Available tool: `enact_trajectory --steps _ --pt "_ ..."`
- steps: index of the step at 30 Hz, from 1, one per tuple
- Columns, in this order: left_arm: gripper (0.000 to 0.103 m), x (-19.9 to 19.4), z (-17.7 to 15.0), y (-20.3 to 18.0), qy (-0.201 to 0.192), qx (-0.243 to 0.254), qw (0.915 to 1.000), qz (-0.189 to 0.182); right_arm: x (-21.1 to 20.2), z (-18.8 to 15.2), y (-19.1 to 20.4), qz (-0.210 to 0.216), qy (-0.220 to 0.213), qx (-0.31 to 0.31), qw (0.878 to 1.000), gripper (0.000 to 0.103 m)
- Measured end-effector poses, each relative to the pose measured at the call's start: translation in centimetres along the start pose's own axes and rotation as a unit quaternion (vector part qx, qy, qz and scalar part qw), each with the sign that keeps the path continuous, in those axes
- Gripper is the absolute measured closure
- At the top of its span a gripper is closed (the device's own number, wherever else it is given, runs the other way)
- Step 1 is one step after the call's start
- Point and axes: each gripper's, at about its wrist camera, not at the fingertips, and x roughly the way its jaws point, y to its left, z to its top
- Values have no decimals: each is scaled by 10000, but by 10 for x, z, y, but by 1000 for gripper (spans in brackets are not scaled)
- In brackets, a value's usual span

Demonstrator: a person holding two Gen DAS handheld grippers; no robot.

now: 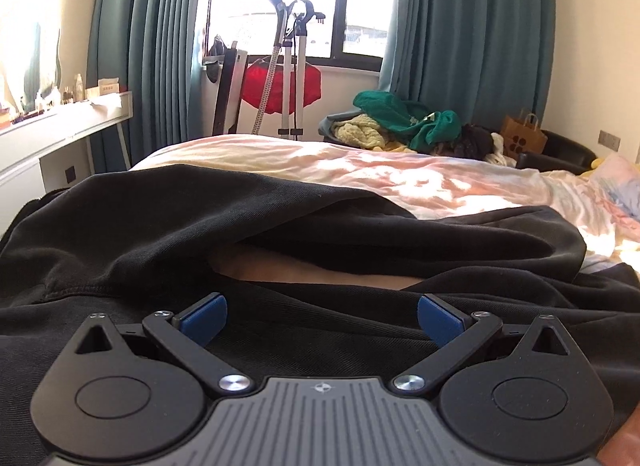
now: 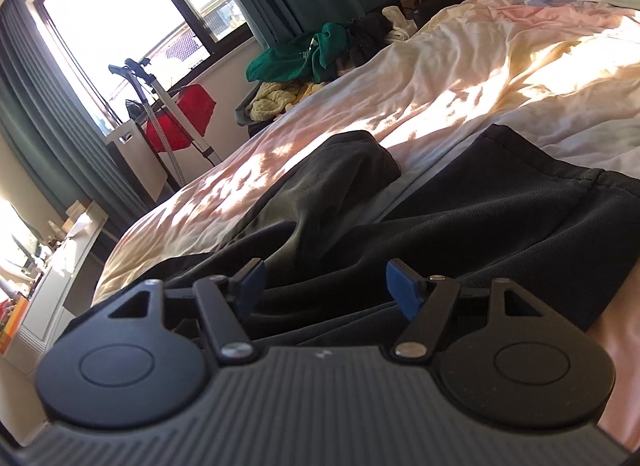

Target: Fold clothes

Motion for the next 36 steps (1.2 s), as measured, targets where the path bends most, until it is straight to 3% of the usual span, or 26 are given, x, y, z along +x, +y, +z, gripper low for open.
enact_trajectory --steps 5,11,16,19,24,29,32,36 --pt "0 10 17 -10 63 448 9988 -183 11 2 -1 39 -11 89 10000 33" --pt "0 60 70 -36 86 1036 9909 -855 20 8 -14 239 70 453 9987 33" --pt "1 128 110 -93 419 1771 9687 -1690 28 12 -28 251 84 791 9965 33" --pt "1 165 122 -134 528 1882 9512 -2389 33 16 -37 266 74 1024 9944 33" --pt "1 224 130 -210 817 1913 9277 -3099 44 19 -52 104 61 1255 9920 33" --pt "7 260 129 -277 1034 2406 9134 -3116 59 17 -63 47 181 1548 9878 33" --pt "7 270 124 -305 1248 2750 8926 -3346 60 19 -65 89 210 1592 9870 33" --pt "8 282 117 -330 1538 3030 8818 -3271 56 19 -73 190 204 1750 9842 33"
